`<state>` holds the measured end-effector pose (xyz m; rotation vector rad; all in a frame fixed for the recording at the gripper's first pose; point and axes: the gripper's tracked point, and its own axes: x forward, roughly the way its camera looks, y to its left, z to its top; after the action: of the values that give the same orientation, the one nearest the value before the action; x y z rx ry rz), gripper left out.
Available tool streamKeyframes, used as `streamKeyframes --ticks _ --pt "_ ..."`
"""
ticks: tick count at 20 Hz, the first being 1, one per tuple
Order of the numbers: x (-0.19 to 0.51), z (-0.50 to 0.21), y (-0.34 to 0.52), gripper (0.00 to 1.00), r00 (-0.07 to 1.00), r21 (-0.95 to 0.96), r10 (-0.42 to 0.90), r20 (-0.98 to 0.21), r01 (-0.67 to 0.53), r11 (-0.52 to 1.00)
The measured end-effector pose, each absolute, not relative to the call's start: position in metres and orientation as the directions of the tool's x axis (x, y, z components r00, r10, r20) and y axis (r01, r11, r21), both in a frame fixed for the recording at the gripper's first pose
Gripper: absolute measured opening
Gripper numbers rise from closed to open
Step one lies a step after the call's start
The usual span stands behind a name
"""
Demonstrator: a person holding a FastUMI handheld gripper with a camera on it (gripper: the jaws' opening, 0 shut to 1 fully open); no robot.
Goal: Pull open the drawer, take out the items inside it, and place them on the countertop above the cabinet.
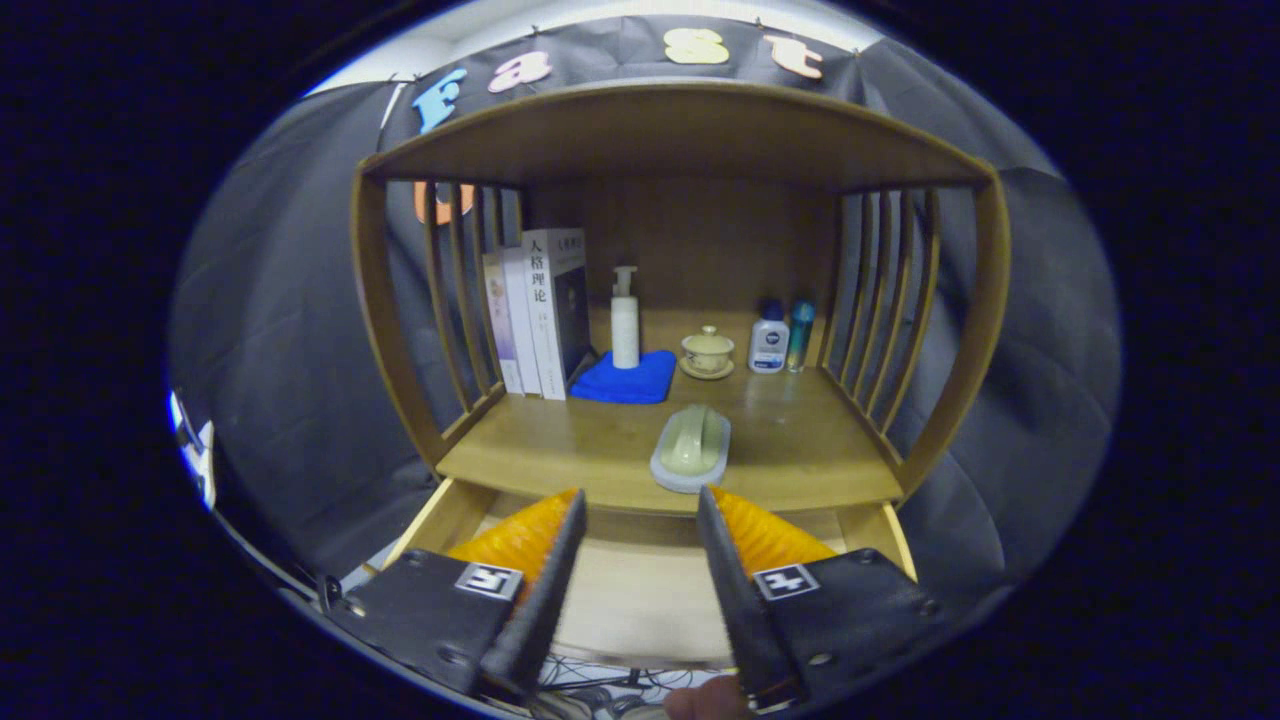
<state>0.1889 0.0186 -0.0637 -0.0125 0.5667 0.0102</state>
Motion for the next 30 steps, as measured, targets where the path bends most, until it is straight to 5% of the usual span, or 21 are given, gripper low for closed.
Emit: streamKeyframes --ticks 3,15,23,30 --pt "0.163 -0.060 0.021 1.00 0.879 -0.018 0.005 -0.477 -0.015 1.000" --pt "0.074 -0.124 0.030 1.00 0.969 -0.135 0.006 -0.246 -0.040 0.990" --pt "0.062 -0.219 0.015 1.00 0.929 -0.121 -0.072 -0.364 0.030 0.992" --pt "0.079 -0.233 0.009 1.00 0.919 -0.137 -0.176 -0.352 0.135 0.981"
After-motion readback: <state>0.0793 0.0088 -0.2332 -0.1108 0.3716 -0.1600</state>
